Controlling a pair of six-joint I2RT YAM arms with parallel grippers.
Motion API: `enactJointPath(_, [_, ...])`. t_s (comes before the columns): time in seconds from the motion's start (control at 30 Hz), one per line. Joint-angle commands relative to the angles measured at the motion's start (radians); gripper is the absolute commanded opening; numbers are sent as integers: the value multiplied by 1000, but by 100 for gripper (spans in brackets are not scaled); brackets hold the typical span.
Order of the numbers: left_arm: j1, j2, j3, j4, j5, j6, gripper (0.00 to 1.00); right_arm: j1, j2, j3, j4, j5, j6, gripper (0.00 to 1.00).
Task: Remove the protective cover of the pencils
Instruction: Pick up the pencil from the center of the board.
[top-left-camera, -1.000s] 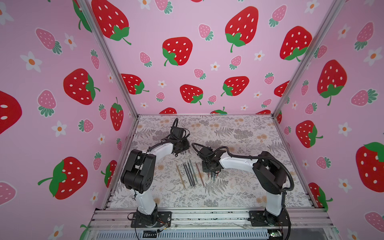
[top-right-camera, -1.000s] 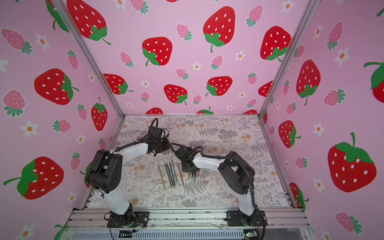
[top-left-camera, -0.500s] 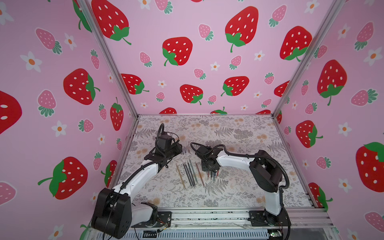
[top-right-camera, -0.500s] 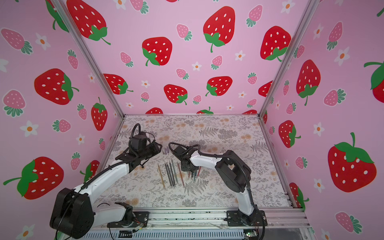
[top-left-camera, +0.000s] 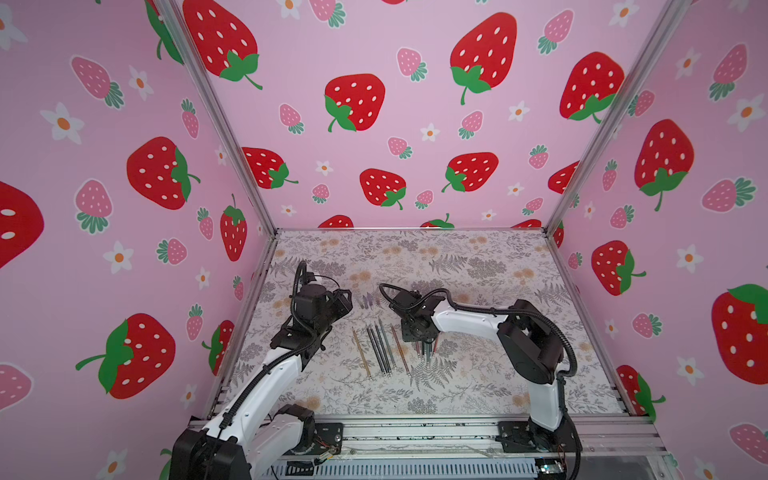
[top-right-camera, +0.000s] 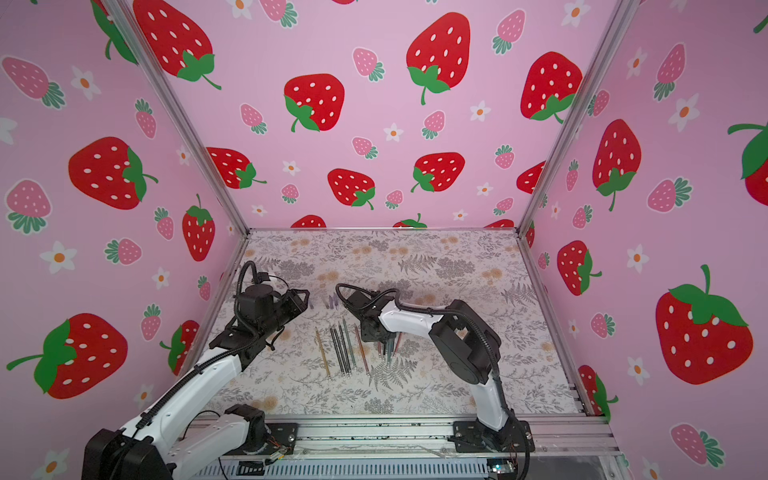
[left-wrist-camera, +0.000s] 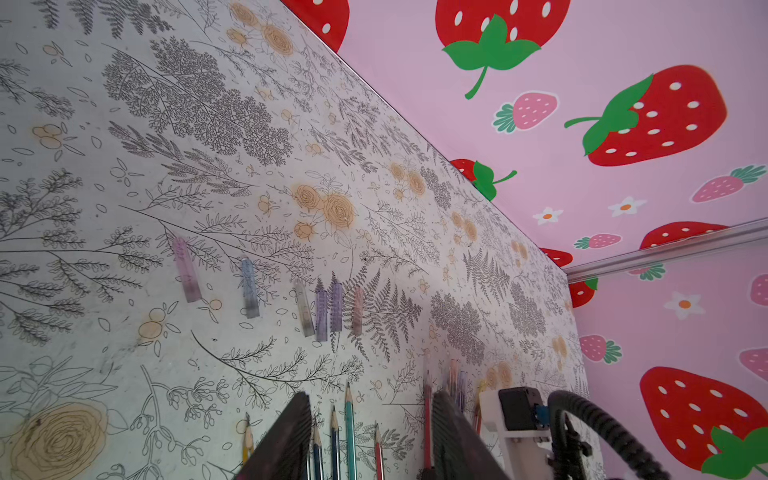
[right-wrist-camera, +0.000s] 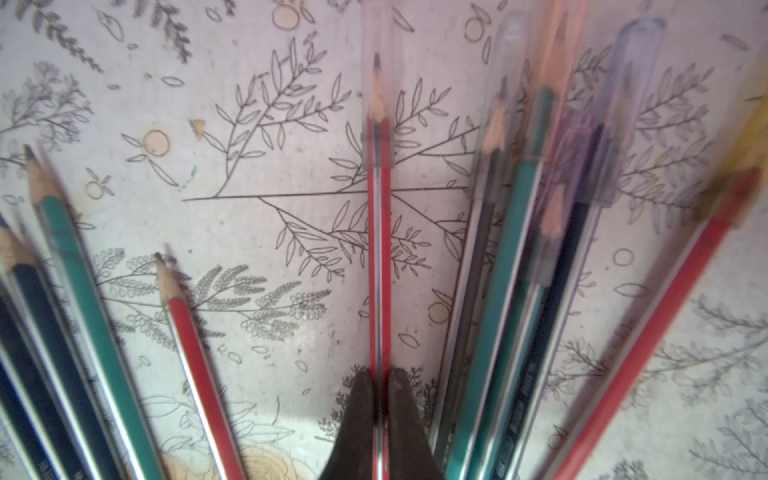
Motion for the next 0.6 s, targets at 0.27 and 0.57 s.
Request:
enactJointPath(0.27, [19,-3,-14,39,123,-13,50,32,-107,-66,76,5,-64,0])
enactJointPath(0.57, [19,67,-20,135,250,-51,52,39,-198,-154,175,-2,-82,0])
